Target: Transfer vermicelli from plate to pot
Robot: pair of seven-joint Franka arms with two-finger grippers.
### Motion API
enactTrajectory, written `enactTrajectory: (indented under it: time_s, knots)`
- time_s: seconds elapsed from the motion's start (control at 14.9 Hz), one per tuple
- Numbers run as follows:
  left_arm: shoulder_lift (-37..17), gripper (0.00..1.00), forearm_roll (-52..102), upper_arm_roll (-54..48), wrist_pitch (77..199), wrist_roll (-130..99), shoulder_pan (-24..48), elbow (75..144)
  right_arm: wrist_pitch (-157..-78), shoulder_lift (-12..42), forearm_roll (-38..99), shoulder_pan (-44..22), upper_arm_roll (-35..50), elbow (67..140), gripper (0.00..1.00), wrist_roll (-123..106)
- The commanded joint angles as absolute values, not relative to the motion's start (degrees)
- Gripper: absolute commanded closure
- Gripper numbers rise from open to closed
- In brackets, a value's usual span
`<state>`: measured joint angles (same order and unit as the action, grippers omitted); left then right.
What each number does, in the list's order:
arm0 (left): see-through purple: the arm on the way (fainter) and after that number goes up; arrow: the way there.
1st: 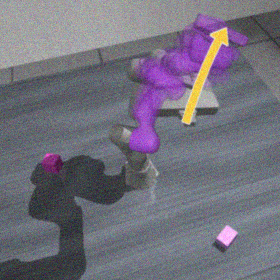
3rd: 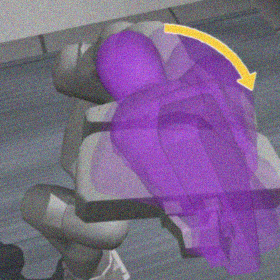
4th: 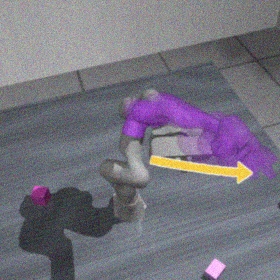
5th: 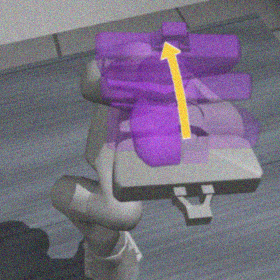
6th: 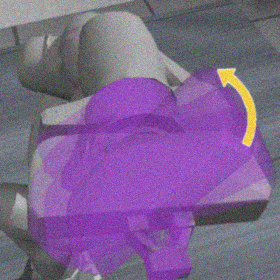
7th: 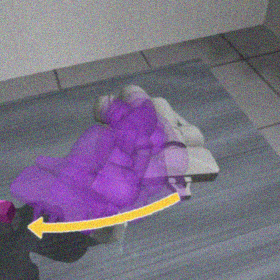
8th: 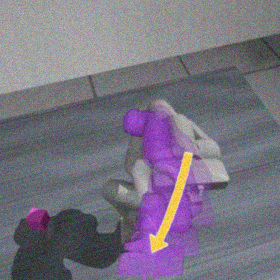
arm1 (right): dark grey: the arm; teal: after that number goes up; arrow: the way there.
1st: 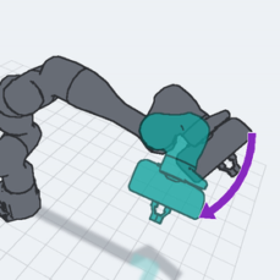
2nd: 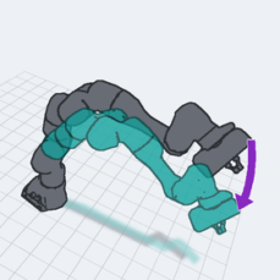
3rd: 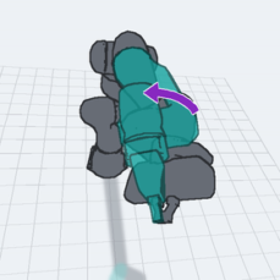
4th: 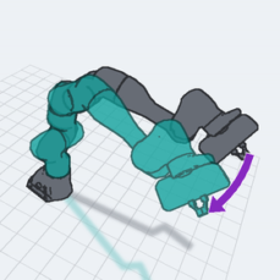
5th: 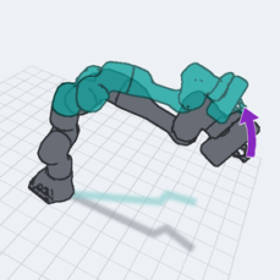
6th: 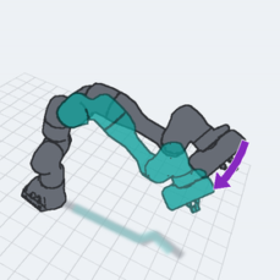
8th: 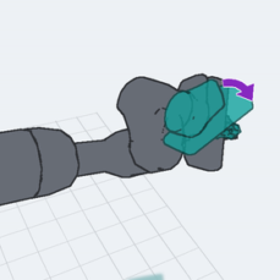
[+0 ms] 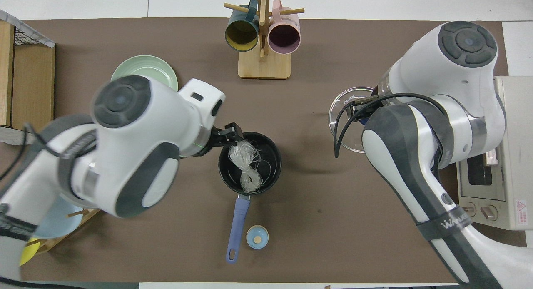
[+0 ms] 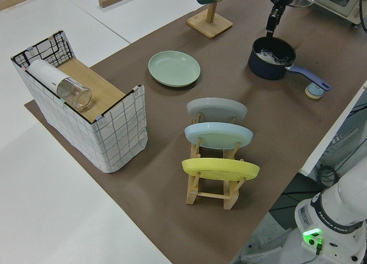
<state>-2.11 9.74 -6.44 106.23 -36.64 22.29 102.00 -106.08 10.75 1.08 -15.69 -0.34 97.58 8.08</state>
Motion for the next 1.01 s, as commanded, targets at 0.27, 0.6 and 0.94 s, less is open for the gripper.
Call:
enactTrajectory:
  time_s: [0.27, 0.6, 0.94]
  knots:
    - [7.11, 0.00, 5.90, -6.77, 95.02, -6.63, 0.81, 100.46, -105.64, 12.39, 2.29, -25.91, 0.00, 91.58, 0.80, 27.13]
    - [7.65, 0.00, 2.02, -6.68, 92.20, -5.45, 0.00, 100.37, -105.13, 17.55, 1.85, -33.29, 0.35, 85.73, 0.80, 35.14]
    - [7.47, 0.00, 1.84, -6.77, 89.39, -5.71, 0.79, 98.62, -100.28, 30.85, 0.09, -39.02, 0.35, 71.45, 0.80, 44.38]
